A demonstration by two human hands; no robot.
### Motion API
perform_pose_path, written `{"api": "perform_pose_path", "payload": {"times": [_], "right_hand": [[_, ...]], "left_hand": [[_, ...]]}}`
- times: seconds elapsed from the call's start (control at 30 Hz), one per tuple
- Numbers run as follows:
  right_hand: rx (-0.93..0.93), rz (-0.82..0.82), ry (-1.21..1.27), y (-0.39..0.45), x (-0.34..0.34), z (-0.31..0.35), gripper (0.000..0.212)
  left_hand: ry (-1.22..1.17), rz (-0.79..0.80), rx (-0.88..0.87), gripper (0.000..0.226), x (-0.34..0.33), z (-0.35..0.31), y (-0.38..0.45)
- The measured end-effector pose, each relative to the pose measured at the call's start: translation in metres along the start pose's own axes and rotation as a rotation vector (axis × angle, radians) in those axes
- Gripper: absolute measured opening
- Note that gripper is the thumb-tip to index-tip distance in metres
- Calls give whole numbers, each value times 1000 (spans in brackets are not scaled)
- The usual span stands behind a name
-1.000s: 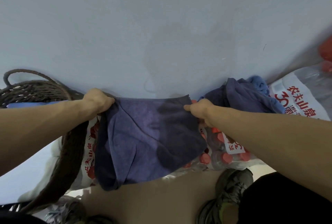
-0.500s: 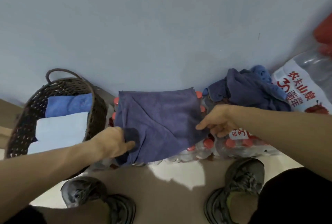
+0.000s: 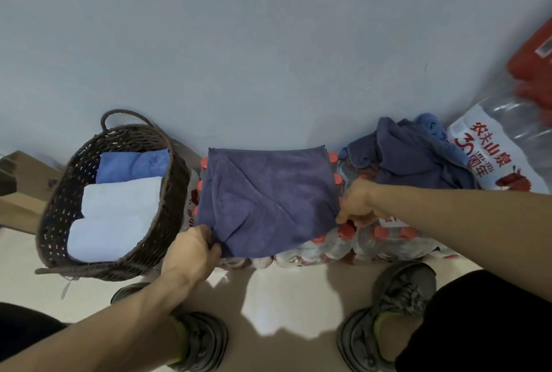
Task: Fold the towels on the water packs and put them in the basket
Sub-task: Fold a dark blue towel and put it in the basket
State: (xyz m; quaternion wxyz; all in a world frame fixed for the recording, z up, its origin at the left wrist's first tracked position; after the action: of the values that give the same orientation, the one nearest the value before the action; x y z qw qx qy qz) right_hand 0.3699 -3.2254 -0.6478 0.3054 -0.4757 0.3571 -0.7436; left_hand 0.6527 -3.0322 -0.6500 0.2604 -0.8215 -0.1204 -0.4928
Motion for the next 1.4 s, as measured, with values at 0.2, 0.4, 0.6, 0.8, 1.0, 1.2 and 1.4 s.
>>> {"api": "perform_pose_path", "payload": {"times": [0.2, 0.4, 0.6, 0.8, 1.0, 1.2, 1.4], "right_hand": [[221, -150, 384, -4, 21, 21, 10], [278, -101, 518, -3, 20, 25, 18], [311, -120, 470, 1, 16, 28, 26], [349, -36, 476, -4, 15, 32, 34], [419, 155, 512, -14, 18, 31, 42], [378, 295, 231, -23, 0, 18, 31], [261, 362, 148, -23, -8, 11, 23]], "left_hand": [[-250, -119, 142, 13, 14, 17, 6], [-656, -219, 267, 14, 12, 31, 10], [-681, -222, 267, 10, 7, 30, 10], [-619, -213, 274, 13, 6, 34, 9], [-614, -198, 314, 14, 0, 38, 2], [-574, -108, 348, 19, -9, 38, 1], [-596, -45, 372, 22, -14, 38, 0]]}}
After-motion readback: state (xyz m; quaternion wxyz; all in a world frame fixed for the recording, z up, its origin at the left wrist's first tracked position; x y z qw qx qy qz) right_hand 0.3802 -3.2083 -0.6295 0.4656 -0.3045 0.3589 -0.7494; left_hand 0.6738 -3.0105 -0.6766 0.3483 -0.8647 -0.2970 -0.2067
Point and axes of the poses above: each hand's wrist, its own y-axis towards the middle knuckle, its own x-axis out of the back of the hand, z = x × y, the point moved 5 cm from there along y, towards the middle knuckle, and after that the axes turned 1 degree about z, right-handed, at the moved point
